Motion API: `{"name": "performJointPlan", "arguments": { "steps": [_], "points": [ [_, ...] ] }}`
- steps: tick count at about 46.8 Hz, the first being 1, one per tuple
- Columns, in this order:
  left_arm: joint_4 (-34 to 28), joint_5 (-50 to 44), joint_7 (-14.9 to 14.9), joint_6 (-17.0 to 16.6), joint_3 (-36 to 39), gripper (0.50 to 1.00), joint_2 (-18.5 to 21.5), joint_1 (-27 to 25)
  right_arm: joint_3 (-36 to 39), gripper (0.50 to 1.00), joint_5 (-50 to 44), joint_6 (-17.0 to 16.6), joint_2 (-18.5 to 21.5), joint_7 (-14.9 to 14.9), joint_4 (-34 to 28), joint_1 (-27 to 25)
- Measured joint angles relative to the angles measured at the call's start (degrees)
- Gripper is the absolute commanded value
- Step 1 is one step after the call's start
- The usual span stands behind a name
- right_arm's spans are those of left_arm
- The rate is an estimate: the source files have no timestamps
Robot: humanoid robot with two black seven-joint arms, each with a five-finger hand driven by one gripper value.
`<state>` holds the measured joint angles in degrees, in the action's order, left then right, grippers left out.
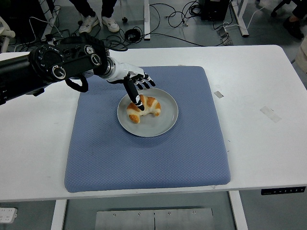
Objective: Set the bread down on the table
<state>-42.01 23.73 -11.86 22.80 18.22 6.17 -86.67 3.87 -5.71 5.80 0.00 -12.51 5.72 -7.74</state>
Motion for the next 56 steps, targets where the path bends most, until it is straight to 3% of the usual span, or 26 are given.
{"name": "performJointPlan", "arguments": {
  "steps": [11,18,52,56],
  "points": [
    [-0.06,-0.08,0.0,-0.3,-0.13,0.902,-0.51,0.16,0.0,1.0,0.0,0.0,0.0,0.0,0.0,0.0],
    [-0.17,-0.03,0.0,-0.31,-0.13,0.857,-1.33,0.25,0.0,1.0,0.0,0.0,0.0,0.0,0.0,0.01],
    [-0.18,0.0,0.0,-0.3,0.06,0.846,-1.32,1.83,0.0,1.0,0.0,0.0,0.0,0.03,0.01,0.0],
    [-0.18,0.06,0.05,-0.38,0.06,0.804,-1.15,2.02,0.0,1.0,0.0,0.0,0.0,0.03,0.01,0.0]
  ]
}}
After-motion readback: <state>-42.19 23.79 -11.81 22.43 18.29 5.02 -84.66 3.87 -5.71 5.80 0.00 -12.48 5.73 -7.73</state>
